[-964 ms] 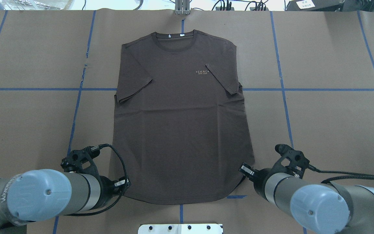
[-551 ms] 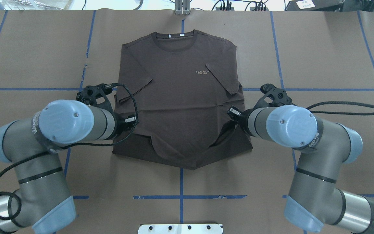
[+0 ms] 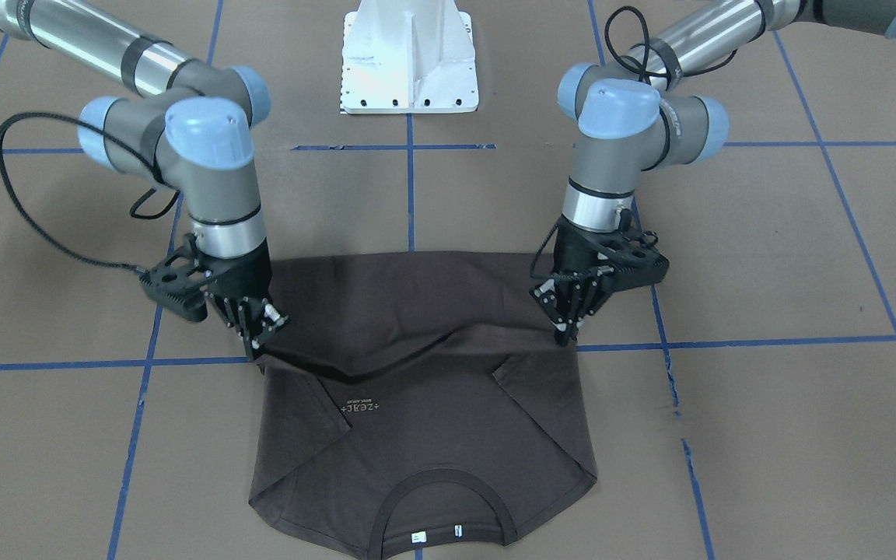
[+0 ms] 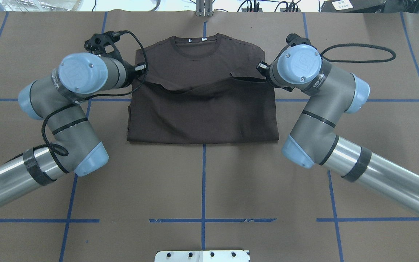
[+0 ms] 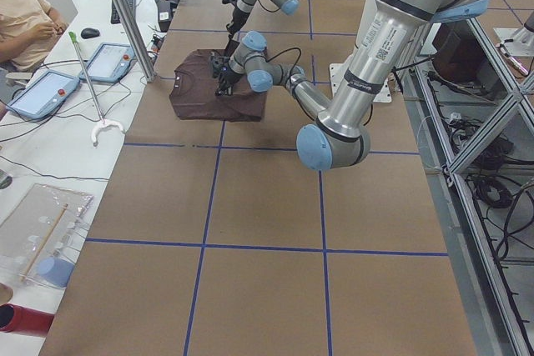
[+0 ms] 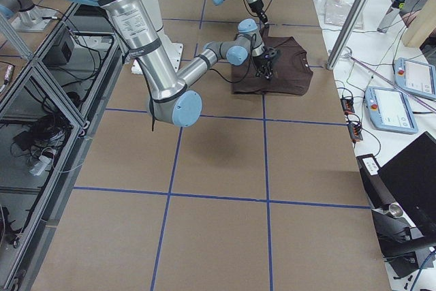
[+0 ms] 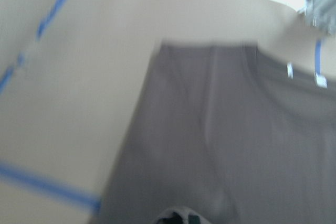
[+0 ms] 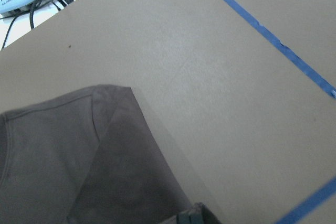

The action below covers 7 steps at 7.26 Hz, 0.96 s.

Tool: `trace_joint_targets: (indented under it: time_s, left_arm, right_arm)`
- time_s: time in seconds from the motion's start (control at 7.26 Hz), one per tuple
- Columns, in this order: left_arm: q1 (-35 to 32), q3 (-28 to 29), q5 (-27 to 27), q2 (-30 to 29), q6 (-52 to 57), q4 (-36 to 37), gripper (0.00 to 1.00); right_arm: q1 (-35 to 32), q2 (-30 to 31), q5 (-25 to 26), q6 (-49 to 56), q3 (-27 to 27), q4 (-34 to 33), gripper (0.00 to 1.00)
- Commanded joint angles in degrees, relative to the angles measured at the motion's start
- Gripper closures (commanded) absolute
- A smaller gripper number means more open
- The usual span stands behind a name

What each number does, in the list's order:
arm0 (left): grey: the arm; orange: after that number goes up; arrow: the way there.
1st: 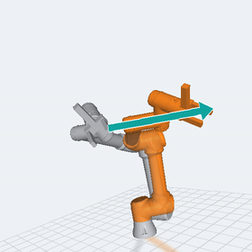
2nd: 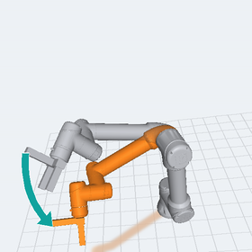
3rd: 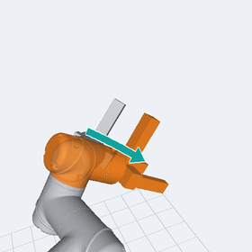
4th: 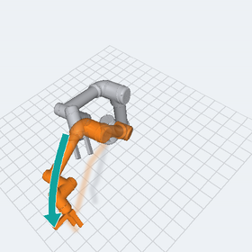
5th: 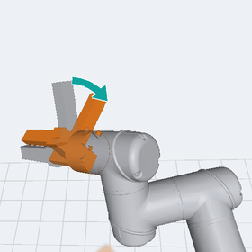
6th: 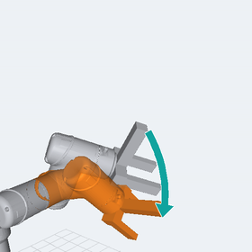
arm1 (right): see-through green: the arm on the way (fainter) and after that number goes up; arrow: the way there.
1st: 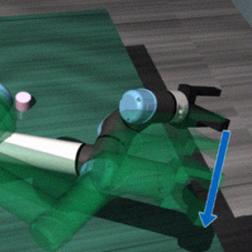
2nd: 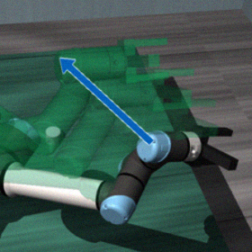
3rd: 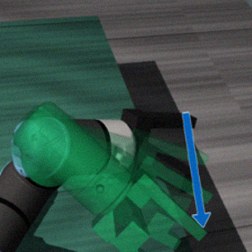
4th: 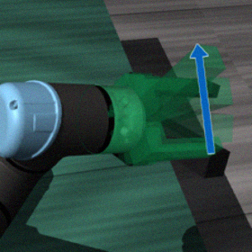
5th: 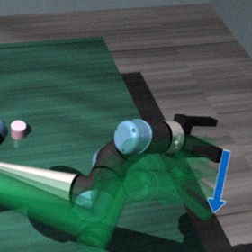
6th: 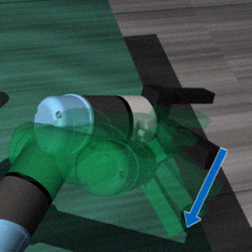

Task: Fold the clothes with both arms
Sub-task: 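Lift the hem with both grippers and fold it toward the collar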

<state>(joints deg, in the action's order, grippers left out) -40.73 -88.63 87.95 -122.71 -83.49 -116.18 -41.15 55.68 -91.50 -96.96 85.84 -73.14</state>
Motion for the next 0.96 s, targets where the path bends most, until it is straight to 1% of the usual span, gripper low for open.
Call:
trace_joint_targets:
  time_s: [0.0,0.14,0.28,0.41,0.55,0.83]
  left_arm:
    - [-3.8,9.1,-4.3,-3.4,3.5,-4.2,1.0]
    - [-3.9,12.7,-4.6,-4.4,3.7,-8.1,1.0]
    - [-3.8,15.6,-4.6,-6.1,3.9,-8.4,1.0]
    - [-3.7,19.7,-4.6,-8.6,3.9,-9.1,0.84]
    - [-3.7,22.6,-4.6,-9.3,3.9,-11.7,0.79]
    - [-3.7,23.1,-4.5,-9.8,3.8,-12.5,0.79]
  right_arm:
    - [-4.4,-4.0,-2.3,3.0,-11.9,8.4,1.0]
    - [-4.5,-5.6,-2.2,3.4,-15.0,8.5,1.0]
    - [-4.6,-6.9,-1.9,3.5,-16.6,8.5,1.0]
    - [-4.8,-8.3,-1.8,3.6,-18.1,8.5,1.0]
    - [-4.8,-9.6,-1.7,3.7,-19.6,8.5,1.0]
    - [-4.7,-9.7,-1.6,5.3,-20.2,8.5,1.0]
